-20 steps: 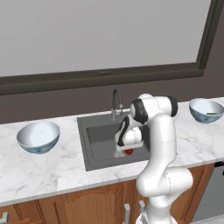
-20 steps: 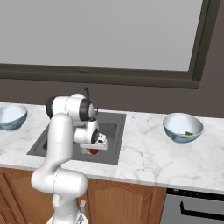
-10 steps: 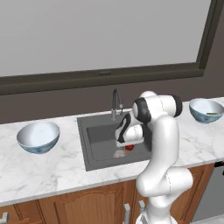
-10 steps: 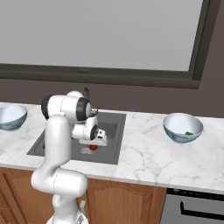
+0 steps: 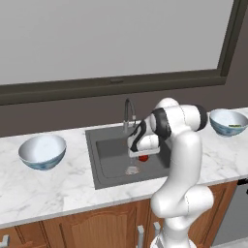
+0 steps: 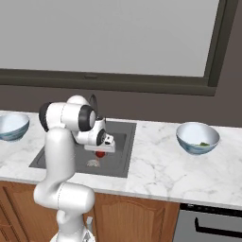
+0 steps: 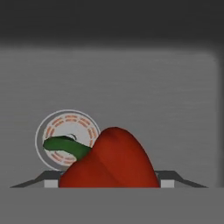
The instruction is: Pick the lemon wedges from the cabinet and place them in one bowl. Pick the bell pepper from the sink and place it in the other bowl.
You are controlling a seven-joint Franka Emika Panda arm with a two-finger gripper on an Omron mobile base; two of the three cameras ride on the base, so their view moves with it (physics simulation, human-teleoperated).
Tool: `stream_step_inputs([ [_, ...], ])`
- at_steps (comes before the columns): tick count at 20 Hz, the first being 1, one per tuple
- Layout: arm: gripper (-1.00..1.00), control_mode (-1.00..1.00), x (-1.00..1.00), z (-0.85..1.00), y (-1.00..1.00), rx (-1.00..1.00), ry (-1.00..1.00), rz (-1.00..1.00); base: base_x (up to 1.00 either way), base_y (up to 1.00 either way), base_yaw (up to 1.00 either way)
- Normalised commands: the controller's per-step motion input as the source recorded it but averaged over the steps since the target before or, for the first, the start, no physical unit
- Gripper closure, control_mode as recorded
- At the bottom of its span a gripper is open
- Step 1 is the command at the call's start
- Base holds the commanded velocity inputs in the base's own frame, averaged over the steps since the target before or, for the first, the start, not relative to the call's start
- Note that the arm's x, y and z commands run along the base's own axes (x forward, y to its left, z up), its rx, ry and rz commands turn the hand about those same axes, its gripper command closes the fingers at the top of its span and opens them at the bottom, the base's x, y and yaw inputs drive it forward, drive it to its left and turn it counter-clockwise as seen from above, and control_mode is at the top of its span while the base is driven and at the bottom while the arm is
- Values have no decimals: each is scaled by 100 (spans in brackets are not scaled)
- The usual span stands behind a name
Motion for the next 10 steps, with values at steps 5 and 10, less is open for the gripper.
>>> stream_step_inputs([
  [5,100,-100,-4,42,0,0,0,0,0,0,0],
  [10,100,-100,-12,43,0,0,4,0,0,0,0],
])
